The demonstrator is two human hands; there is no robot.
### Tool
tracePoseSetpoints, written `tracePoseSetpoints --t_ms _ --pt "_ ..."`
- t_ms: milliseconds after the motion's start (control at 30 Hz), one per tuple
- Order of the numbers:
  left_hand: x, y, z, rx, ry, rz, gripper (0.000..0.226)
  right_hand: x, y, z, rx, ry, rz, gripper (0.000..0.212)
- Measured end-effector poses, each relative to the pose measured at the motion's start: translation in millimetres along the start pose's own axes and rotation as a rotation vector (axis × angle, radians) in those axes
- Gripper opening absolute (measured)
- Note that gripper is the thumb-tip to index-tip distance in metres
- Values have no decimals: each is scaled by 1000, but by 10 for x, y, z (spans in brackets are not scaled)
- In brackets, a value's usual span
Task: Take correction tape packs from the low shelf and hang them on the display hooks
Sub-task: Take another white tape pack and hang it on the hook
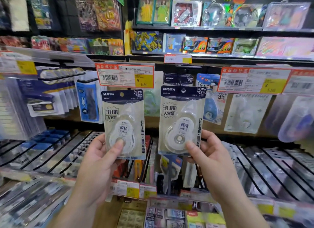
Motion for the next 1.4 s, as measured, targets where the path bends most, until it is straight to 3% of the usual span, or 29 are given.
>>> tracePoseSetpoints --t_ms 67,233,400,600,667,767,800,967,1167,1300,1400 --pt "-4 3 2 -5 22 1 44 38 -87 23 -58 -18 -31 14" --pt "-9 23 9 -23 54 16 38 117 -253 8 -159 -24 -91 25" --pt "13 45 43 -12 43 6 51 246 -351 -22 -108 -57 -127 23" --pt "60 129 80 -6 53 24 47 441 -412 -25 -47 -106 -159 24" --pt "78 157 83 -14 57 29 55 528 -452 -20 -44 -118 -171 24" --pt "91 177 80 -10 53 31 97 668 -506 -12 -64 -125 -161 26" --pt "92 175 79 -13 47 33 101 709 -520 -12 -60 -126 -155 26" --pt "125 209 50 -41 63 38 68 869 -555 -38 -30 -124 -146 23" --pt "142 197 77 -22 46 30 105 1004 -630 -114 -13 -83 -193 23" --pt "140 186 80 -30 51 28 108 1089 -675 -122 -12 -66 -204 24" --pt "127 177 76 -14 56 27 106 1124 -700 -119 -5 -61 -211 36"
Point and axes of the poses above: each hand's wrist, its own x-axis towards the middle knuckle, its own z-axis out of the back of the hand, y = z × x, the point moved 9 cm from there along x, towards the middle knuckle, and after that the axes turned 5 degrees about -y, right-handed, at the moved point
